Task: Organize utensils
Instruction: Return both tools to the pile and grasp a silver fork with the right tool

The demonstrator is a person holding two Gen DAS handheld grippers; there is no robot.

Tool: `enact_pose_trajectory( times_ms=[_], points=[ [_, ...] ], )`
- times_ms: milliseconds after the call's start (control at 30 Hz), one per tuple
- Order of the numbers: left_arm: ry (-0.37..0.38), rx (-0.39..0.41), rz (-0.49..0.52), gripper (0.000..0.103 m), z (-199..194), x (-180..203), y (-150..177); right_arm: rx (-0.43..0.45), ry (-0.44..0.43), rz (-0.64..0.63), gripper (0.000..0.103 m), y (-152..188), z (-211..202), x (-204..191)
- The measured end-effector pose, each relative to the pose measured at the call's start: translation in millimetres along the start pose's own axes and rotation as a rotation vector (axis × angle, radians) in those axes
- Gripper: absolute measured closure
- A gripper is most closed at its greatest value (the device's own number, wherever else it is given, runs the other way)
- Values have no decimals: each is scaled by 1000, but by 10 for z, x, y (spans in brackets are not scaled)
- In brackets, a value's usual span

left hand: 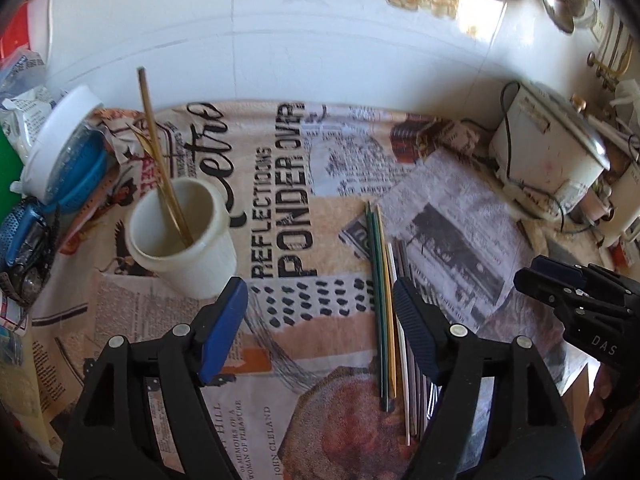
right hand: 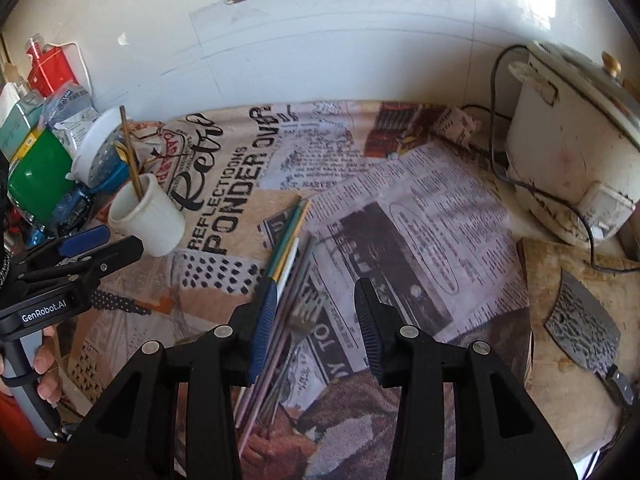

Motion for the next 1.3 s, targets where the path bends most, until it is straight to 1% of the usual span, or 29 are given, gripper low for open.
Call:
enact_pose_trajectory(
  times_ms=[133,233,367,467,700,833,867,900,967,1167,1233,1300],
  points=[
    [0,-60,11,29,250,64,111,-79,4,17,66,178,235,81],
    [-4,-96,12,29,409,84,186,-138,-12,20,66,301,425,52],
    [-15,-133,15,29,555,80,279,-184,-33,13,66,395,610,-54],
    [-25,-147,16,29,605,57,336,-204,-46,14,66,419,730,-133],
    [-49,-159,0,29,645,-57,437,-228,-43,26,66,412,927,-206],
    [-53,-161,-17,29,657,-116,476,-202,0,-8,66,382,949,-284],
    [-54,-161,-19,29,656,-126,483,-195,13,-18,68,379,953,-302],
    [-54,-160,-20,29,655,-131,487,-183,28,-30,72,369,963,-328],
    [-53,-158,-22,29,661,-128,485,-176,11,-25,79,346,983,-338],
    [-16,-168,-3,30,730,-39,439,-185,-5,3,80,336,999,-271],
    [-9,-175,16,33,780,12,420,-182,0,1,80,331,996,-244],
    [1,-193,29,38,860,56,399,-176,0,9,80,324,992,-215]
  ],
)
Point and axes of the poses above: each gripper's, at about its wrist camera, not at the fingertips, and z roughly the way its jaws point, x to its right, y to its underside, the point moved 2 cm from there along z, roughly the way its jaws point, and after that the axes turned 10 degrees about y, right-handed, at the moved point
